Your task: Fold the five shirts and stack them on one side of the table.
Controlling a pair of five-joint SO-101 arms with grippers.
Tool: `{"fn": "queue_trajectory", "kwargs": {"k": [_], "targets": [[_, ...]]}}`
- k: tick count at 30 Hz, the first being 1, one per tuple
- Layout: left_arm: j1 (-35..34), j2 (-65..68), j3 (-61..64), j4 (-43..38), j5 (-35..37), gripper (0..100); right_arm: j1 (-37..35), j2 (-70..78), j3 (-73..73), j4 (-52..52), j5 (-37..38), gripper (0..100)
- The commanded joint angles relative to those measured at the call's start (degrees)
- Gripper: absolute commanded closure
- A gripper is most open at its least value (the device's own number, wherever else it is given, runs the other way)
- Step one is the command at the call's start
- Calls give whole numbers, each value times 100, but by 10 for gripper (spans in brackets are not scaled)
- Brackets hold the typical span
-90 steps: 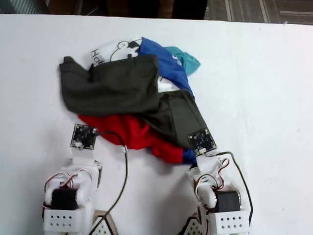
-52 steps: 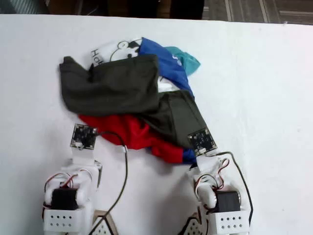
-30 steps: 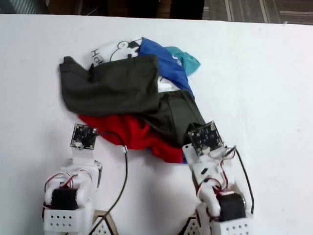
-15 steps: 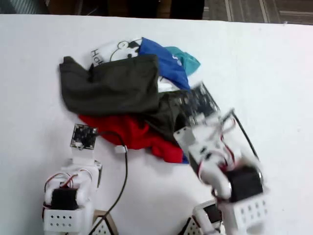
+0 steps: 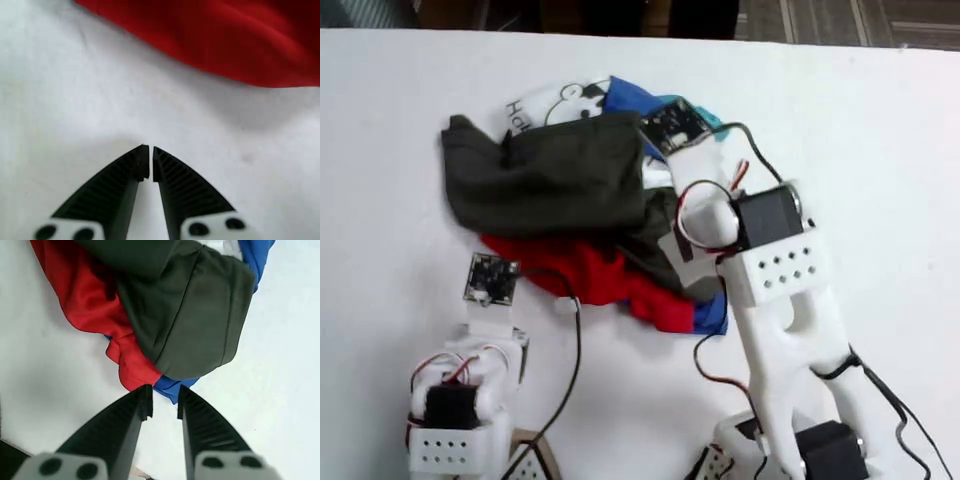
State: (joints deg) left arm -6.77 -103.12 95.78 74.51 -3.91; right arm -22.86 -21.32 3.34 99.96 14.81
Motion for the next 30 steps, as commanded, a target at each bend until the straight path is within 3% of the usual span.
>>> {"fn": "queue_trajectory", "kwargs": {"k": [1, 6, 13, 20, 25, 30], "targets": [[62, -132, 119, -79, 44, 953, 110, 22, -273, 136, -26, 904], [70, -132, 119, -220, -105, 950, 338, -4, -264, 136, -18, 904], [-686, -132, 119, -2259, -2804, 800, 435, 13, -264, 136, -18, 904], [-976, -114, 48, -3446, -1635, 787, 435, 40, -281, 127, -18, 906], [-510, 35, -558, -3411, -1204, 752, 435, 31, -290, 57, -18, 906], [-97, 1582, -1499, -3385, -1046, 750, 435, -4, -290, 57, -18, 907]]}}
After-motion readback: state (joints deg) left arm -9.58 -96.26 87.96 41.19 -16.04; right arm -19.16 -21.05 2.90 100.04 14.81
